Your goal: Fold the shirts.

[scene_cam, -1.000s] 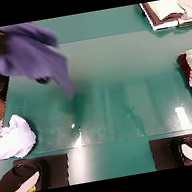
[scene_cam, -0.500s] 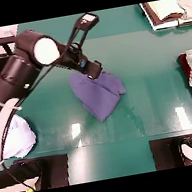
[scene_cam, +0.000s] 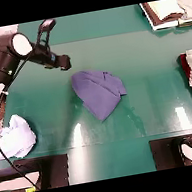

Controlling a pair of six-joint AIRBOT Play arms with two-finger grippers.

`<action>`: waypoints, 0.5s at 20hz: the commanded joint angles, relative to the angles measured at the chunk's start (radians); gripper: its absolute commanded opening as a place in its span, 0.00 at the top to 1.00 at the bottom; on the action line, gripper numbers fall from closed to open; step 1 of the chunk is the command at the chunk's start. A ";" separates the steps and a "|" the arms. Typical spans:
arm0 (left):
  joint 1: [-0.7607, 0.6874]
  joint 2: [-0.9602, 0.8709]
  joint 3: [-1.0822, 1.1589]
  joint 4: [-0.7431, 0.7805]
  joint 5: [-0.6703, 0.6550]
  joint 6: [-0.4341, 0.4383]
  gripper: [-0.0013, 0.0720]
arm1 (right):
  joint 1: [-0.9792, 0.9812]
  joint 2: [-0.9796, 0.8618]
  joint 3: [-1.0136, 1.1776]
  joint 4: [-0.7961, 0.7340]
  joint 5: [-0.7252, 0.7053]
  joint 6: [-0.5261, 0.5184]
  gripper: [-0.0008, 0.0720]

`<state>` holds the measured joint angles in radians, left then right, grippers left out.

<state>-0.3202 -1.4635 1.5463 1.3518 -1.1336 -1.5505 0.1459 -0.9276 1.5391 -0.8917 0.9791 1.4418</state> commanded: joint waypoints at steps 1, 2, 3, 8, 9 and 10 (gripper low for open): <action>0.089 -0.056 -0.143 -0.122 0.130 -0.013 0.24 | 0.000 -0.001 0.000 -0.002 0.014 0.000 0.96; 0.093 -0.093 -0.158 -0.147 0.148 -0.009 0.24 | 0.000 -0.006 0.000 -0.002 0.025 0.000 0.96; 0.092 -0.136 -0.156 -0.164 0.156 0.016 0.24 | 0.000 -0.016 0.000 -0.001 0.041 0.000 0.96; 0.092 -0.257 -0.156 -0.308 0.233 0.067 0.24 | 0.000 -0.095 0.000 0.000 0.135 0.000 0.96; 0.092 -0.263 -0.156 -0.311 0.252 0.067 0.24 | 0.000 -0.111 0.000 0.000 0.145 0.000 0.96; 0.092 -0.263 -0.154 -0.320 0.261 0.068 0.24 | 0.000 -0.129 0.000 0.000 0.165 0.000 0.96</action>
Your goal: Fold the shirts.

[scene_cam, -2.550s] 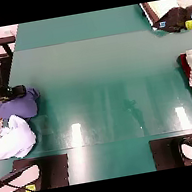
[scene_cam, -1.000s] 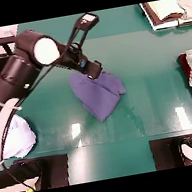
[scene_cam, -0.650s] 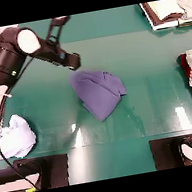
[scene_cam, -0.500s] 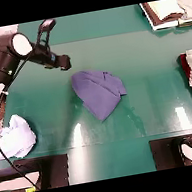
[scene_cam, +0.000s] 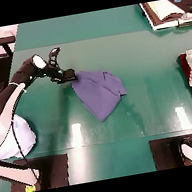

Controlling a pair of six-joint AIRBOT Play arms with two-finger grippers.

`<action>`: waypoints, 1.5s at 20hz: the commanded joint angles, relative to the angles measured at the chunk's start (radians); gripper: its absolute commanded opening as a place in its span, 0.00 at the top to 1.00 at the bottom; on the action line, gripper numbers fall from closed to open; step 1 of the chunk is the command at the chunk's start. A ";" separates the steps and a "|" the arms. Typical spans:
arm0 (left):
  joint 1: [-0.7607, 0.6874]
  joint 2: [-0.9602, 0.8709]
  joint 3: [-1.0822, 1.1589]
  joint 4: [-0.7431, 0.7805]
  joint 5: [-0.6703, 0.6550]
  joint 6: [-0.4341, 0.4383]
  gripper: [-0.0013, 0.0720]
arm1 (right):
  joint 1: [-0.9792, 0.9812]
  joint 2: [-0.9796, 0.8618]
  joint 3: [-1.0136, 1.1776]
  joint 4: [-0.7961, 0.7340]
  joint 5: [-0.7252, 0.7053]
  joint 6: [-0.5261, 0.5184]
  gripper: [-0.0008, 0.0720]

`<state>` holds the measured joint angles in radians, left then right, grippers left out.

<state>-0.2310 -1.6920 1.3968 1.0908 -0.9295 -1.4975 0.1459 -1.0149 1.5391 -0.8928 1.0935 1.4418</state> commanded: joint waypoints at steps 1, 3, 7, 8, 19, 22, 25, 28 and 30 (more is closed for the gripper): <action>0.003 -0.035 -0.002 -0.066 0.061 0.017 0.24 | 0.000 -0.063 0.000 0.001 0.077 0.000 0.96; 0.003 -0.034 0.005 -0.076 0.066 0.037 0.65 | 0.000 -0.113 0.000 0.000 0.146 0.000 0.96; 0.003 -0.034 0.085 -0.039 0.005 0.065 0.95 | 0.000 -0.232 -0.002 -0.002 0.286 0.000 0.96; 0.003 -0.034 0.124 -0.002 -0.029 0.065 0.95 | 0.000 -0.262 -0.004 -0.002 0.316 0.000 0.96; 0.003 -0.034 0.249 0.091 -0.138 0.065 0.95 | 0.244 -0.463 -0.475 0.094 0.027 -0.069 0.40; 0.003 -0.034 0.249 0.091 -0.141 0.064 0.95 | 0.297 -0.538 -0.425 0.117 -0.026 -0.079 0.40; 0.003 -0.034 0.250 0.090 -0.147 0.057 0.95 | 0.330 -0.598 -0.359 0.116 -0.027 -0.079 0.41; 0.003 -0.032 0.250 0.084 -0.157 0.057 0.95 | 0.359 -0.623 -0.301 0.113 -0.037 -0.110 0.95; 0.003 -0.010 0.251 0.084 -0.161 0.054 0.95 | 0.353 -0.605 -0.257 0.099 -0.043 -0.125 0.97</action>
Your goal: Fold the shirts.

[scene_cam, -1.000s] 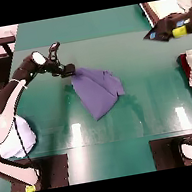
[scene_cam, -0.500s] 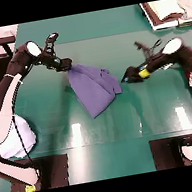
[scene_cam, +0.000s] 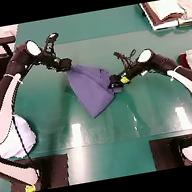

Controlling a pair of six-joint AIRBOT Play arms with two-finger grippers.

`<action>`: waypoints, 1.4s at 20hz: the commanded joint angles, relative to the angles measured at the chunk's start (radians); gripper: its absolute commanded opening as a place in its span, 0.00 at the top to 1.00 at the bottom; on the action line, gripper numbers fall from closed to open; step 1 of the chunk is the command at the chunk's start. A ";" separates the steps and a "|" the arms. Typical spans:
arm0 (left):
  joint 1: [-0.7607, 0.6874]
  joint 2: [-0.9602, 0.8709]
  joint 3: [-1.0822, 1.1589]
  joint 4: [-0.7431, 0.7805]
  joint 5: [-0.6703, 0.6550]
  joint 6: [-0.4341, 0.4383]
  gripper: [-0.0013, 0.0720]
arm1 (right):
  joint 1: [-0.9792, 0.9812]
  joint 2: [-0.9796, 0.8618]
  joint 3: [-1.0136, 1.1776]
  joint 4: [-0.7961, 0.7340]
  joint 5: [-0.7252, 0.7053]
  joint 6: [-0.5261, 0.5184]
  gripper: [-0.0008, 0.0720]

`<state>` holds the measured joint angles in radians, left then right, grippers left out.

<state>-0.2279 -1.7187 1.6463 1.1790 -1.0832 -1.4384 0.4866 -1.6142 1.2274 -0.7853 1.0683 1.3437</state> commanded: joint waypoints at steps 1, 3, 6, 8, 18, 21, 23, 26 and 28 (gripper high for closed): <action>0.000 0.049 0.002 -0.002 0.002 -0.004 0.95 | -0.004 0.021 0.085 -0.040 -0.012 -0.026 0.97; 0.000 0.155 0.007 0.014 0.036 -0.001 0.95 | -0.045 0.101 0.165 -0.119 0.016 -0.024 0.97; 0.000 0.376 0.046 0.021 0.057 0.007 0.95 | -0.126 0.247 0.315 -0.164 0.085 -0.024 0.97; 0.000 0.524 0.079 0.019 0.056 0.007 0.95 | -0.168 0.337 0.425 -0.168 0.117 -0.024 0.97; 0.000 0.834 0.119 -0.093 0.004 0.006 0.95 | -0.192 0.456 0.729 -0.185 0.202 0.080 0.97; 0.000 0.763 0.046 -0.100 -0.113 -0.003 0.95 | -0.159 0.368 0.682 -0.185 0.236 0.124 0.97; -0.033 0.705 -0.045 -0.084 -0.203 -0.002 0.95 | -0.124 0.293 0.619 -0.185 0.272 0.126 0.97; -0.139 0.632 -0.254 -0.047 -0.224 0.003 0.95 | -0.064 0.194 0.487 -0.187 0.281 0.125 0.97; -0.213 0.594 -0.422 -0.021 -0.177 0.008 0.95 | -0.033 0.153 0.397 -0.188 0.287 0.125 0.97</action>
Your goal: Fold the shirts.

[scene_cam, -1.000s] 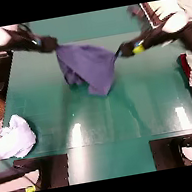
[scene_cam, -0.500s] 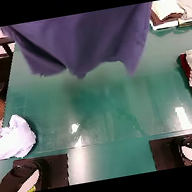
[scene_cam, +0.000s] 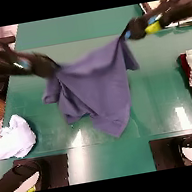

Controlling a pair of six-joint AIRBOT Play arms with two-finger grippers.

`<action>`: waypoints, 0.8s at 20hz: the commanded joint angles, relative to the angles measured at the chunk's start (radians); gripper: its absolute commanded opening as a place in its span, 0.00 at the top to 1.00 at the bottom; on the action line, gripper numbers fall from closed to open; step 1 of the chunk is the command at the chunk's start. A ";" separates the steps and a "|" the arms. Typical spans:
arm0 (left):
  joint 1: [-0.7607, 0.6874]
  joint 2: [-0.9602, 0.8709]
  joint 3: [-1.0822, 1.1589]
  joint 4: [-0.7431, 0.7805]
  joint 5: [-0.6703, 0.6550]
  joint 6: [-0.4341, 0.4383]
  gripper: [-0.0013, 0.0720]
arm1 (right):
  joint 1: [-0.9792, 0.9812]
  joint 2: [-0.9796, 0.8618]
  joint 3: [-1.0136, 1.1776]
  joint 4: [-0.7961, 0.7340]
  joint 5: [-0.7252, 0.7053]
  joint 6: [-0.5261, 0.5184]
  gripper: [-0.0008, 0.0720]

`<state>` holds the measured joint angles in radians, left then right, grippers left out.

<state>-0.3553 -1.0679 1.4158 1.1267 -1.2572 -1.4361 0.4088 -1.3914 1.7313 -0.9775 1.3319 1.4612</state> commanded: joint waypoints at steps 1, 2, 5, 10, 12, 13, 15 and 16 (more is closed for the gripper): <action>-0.112 -0.070 -0.263 0.033 0.027 0.005 0.95 | 0.057 -0.080 -0.152 0.005 0.020 0.008 0.97; -0.131 -0.083 -0.327 0.033 0.058 0.005 0.95 | 0.067 -0.089 -0.199 0.005 0.013 0.008 0.97; -0.156 -0.106 -0.467 0.016 0.147 0.004 0.94 | 0.079 -0.097 -0.319 0.006 -0.023 0.007 0.97; -0.156 -0.111 -0.499 -0.005 0.151 0.005 0.32 | 0.079 -0.095 -0.397 0.007 -0.037 0.007 0.97; -0.156 -0.111 -0.483 -0.014 0.151 0.005 0.27 | 0.079 -0.095 -0.397 0.009 -0.045 0.008 0.97; -0.150 -0.111 -0.458 -0.009 0.146 0.013 0.27 | 0.079 -0.095 -0.397 0.009 -0.047 0.007 0.97; -0.103 -0.111 -0.375 0.005 0.141 0.041 0.27 | 0.079 -0.095 -0.397 0.010 -0.045 0.008 0.97; -0.062 -0.111 -0.325 0.035 0.161 0.042 0.27 | 0.079 -0.095 -0.397 0.013 -0.043 0.007 0.97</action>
<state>-0.4732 -1.1782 1.0065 1.1286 -1.1141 -1.4147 0.4866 -1.4860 1.3415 -0.9680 1.2892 1.4685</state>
